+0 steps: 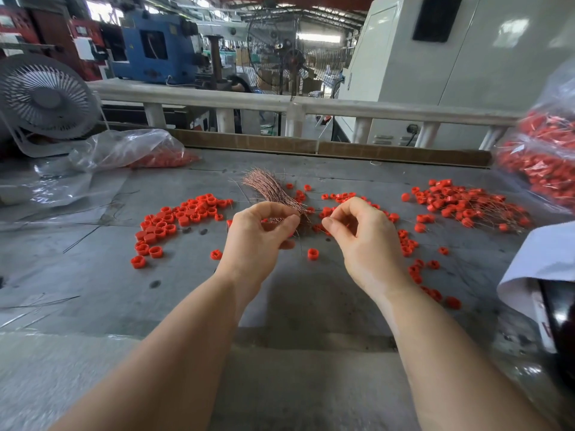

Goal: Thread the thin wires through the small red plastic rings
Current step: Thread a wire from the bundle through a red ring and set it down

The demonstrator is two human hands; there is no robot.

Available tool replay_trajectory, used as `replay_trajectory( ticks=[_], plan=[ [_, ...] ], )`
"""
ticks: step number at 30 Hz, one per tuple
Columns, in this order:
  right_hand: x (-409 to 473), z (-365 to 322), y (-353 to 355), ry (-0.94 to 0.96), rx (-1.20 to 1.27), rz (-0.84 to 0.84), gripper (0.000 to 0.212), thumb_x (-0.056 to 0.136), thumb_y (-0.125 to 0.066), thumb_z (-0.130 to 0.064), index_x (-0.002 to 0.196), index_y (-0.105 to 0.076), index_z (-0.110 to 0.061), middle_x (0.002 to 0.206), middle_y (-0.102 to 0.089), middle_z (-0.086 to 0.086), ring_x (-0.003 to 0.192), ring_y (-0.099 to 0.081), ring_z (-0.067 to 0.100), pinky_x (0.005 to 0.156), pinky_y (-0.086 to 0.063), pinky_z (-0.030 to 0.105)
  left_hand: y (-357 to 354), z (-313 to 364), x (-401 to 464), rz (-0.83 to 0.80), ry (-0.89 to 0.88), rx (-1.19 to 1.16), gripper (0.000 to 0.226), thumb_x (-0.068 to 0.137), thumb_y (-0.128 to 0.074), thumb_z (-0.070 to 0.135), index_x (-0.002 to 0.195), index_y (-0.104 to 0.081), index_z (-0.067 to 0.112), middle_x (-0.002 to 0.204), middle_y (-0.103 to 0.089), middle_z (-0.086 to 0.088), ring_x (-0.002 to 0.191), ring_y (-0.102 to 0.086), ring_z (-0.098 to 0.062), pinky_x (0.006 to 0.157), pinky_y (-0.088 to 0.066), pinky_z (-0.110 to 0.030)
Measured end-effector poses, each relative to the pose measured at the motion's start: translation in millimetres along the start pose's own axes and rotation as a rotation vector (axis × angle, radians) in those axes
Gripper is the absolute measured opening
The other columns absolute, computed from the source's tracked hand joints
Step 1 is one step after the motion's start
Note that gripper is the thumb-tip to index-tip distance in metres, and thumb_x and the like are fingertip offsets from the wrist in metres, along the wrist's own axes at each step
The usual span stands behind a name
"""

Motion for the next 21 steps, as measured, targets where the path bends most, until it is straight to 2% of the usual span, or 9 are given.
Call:
replay_trajectory(
  ticks=[4,9,14,18,21],
  plan=[
    [-0.2,-1.1,-2.3,0.009,0.039,-0.02,0.011,0.085,-0.064,-0.009,0.083,-0.062,-0.02,0.065,-0.053,-0.014,0.061,-0.048,0.003,0.063,-0.042,0.022,-4.2,6.5,-1.6,-0.01,-0.043,0.065,0.026,0.086,-0.062,0.004,0.07,-0.061,0.025,0.067,-0.059,0.01,0.06,-0.055,-0.005,0.053,-0.047,-0.011],
    [-1.4,-7.1,-5.3,0.054,0.033,-0.043,0.011,0.085,-0.064,-0.009,0.087,-0.066,-0.019,0.066,-0.051,-0.016,0.062,-0.049,-0.001,0.06,-0.036,0.008,-11.4,9.2,-3.0,-0.062,-0.062,0.139,0.021,0.089,-0.058,0.003,0.076,-0.059,0.02,0.075,-0.058,0.0,0.064,-0.056,-0.012,0.055,-0.048,-0.011],
    [-1.7,-9.1,-4.7,0.065,0.028,-0.034,0.008,0.085,-0.065,-0.009,0.089,-0.067,-0.016,0.068,-0.051,-0.014,0.062,-0.047,0.001,0.06,-0.037,0.008,-15.4,11.6,-4.7,-0.085,-0.085,0.199,0.015,0.09,-0.056,0.003,0.081,-0.058,0.015,0.096,-0.057,-0.015,0.066,-0.059,-0.014,0.054,-0.045,-0.007],
    [-2.0,-10.9,-5.9,0.073,0.032,-0.042,0.008,0.084,-0.065,-0.008,0.085,-0.067,-0.016,0.074,-0.057,-0.006,0.065,-0.049,0.002,0.061,-0.037,0.006,-18.0,14.8,-6.1,-0.097,-0.098,0.213,0.014,0.087,-0.06,0.003,0.078,-0.059,0.014,0.1,-0.054,-0.013,0.065,-0.061,-0.013,0.054,-0.044,-0.006],
    [-2.1,-10.3,-7.3,0.069,0.026,-0.057,0.01,0.085,-0.064,-0.008,0.079,-0.064,-0.017,0.077,-0.06,-0.003,0.068,-0.05,0.004,0.063,-0.038,0.011,-18.0,14.9,-6.5,-0.097,-0.094,0.211,0.017,0.087,-0.062,0.005,0.075,-0.06,0.017,0.097,-0.052,-0.005,0.063,-0.063,-0.01,0.055,-0.045,-0.007]
  ],
)
Point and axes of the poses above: each hand's wrist, its own x-axis towards the middle knuckle, its own y-axis out of the back of the hand, z = x × y, the point moved 10 cm from there along x, towards the middle knuckle
